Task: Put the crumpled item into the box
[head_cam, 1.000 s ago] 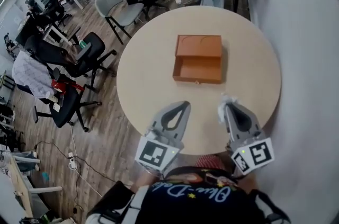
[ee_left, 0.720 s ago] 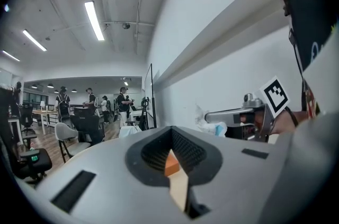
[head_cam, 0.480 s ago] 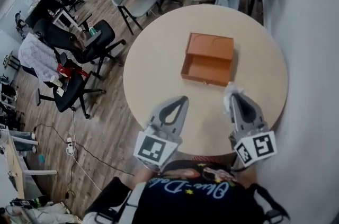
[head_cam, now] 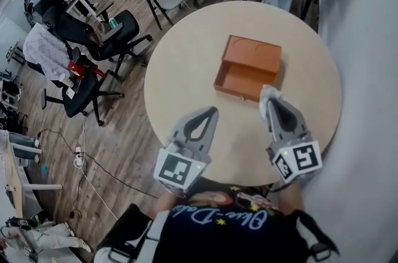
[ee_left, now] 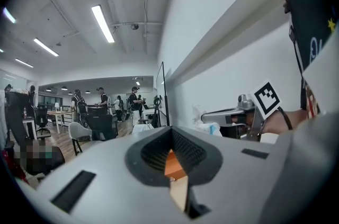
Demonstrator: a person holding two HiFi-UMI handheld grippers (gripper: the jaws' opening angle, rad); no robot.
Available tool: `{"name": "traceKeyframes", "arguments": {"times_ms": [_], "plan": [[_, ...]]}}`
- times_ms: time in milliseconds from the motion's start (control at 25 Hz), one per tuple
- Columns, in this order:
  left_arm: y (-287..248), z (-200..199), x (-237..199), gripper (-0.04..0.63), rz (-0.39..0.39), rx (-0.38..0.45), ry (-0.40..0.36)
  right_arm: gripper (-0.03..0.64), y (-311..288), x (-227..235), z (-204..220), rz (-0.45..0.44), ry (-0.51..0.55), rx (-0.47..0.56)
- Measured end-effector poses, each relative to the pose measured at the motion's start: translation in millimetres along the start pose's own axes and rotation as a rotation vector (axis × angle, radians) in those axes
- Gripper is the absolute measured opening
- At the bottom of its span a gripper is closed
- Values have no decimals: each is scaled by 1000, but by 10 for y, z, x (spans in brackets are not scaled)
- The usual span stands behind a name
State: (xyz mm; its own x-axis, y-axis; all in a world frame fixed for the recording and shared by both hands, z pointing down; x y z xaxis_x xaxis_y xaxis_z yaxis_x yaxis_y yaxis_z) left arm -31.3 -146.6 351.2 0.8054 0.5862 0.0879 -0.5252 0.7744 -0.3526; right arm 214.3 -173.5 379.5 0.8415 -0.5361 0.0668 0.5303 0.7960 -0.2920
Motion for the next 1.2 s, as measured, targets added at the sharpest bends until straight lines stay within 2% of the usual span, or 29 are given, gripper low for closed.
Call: {"name": "traceKeyframes", "arguments": {"times_ms": [320, 680, 1200], "plan": [[-267, -61, -302, -8, -4, -22, 7, 5, -515, 189, 56, 24, -1, -90], [-500, 12, -686, -8, 27, -40, 16, 5, -1135, 294, 287, 87, -5, -271], [-619, 188, -1139, -8, 25, -76, 71, 5, -1934, 426, 587, 111, 50, -512]]}}
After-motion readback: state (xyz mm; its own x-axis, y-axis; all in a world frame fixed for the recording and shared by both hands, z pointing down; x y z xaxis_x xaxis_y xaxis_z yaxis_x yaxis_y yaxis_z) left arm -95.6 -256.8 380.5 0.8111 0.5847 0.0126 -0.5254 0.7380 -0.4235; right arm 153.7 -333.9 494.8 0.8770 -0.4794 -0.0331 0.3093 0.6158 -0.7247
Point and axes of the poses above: the fingertips, and each gripper's own axes: y backward along the fingers, x to its right, z out of its underside, the point moved 10 cm from there along y, backward along the fingers, and after that the axes turned 14 degrees about -x, right-handed, at the moved point
